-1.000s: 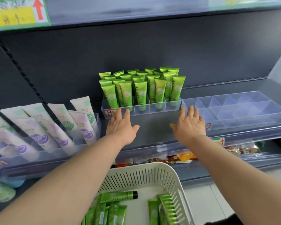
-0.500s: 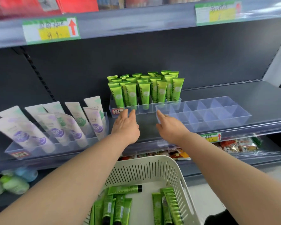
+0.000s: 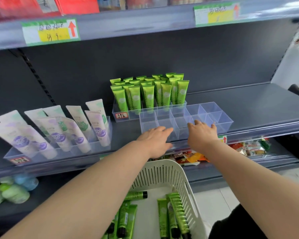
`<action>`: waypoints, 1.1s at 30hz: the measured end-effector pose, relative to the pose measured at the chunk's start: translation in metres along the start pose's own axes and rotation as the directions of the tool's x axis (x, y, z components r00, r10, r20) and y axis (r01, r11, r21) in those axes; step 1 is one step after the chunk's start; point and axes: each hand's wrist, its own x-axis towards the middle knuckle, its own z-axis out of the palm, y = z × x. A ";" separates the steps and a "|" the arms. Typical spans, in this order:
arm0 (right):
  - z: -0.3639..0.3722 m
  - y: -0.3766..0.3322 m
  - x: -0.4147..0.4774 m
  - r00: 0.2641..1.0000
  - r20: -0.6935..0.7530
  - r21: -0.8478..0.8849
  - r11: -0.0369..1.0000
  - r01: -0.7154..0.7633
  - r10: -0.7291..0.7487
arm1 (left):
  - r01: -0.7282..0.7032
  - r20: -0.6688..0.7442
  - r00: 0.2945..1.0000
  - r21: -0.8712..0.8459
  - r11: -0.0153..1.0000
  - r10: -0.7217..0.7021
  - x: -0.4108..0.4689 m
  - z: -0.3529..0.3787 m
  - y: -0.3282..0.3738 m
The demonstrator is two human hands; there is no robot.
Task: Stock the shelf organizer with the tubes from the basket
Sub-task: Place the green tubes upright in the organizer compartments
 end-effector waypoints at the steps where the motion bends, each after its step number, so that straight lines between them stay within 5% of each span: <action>1: 0.000 -0.001 -0.001 1.000 -0.004 0.007 1.000 0.012 -0.012 | 0.006 0.006 1.000 -0.008 1.000 -0.006 -0.002 0.000 0.001; 13: 0.009 -0.065 -0.018 0.953 -0.121 0.046 0.957 0.286 -0.279 | 0.249 -0.087 0.966 0.082 0.965 -0.242 -0.056 -0.003 -0.068; 18: 0.016 -0.069 -0.029 0.938 -0.191 0.068 0.949 0.307 -0.290 | 0.137 -0.237 0.966 0.120 0.983 -0.105 -0.070 0.004 -0.071; 23: 0.053 -0.072 -0.064 0.825 -0.379 0.058 0.880 0.472 -0.418 | -0.015 -0.337 0.941 0.024 1.000 0.023 -0.088 0.049 -0.055; 29: 0.118 -0.071 -0.084 0.929 0.057 0.135 0.924 0.357 -0.367 | 0.067 -0.119 0.990 -0.111 0.991 -0.081 -0.108 0.128 -0.051; 33: 0.152 -0.069 -0.086 0.898 0.354 0.155 0.963 0.221 -0.263 | 0.176 -0.015 0.983 -0.244 0.954 -0.185 -0.114 0.166 -0.054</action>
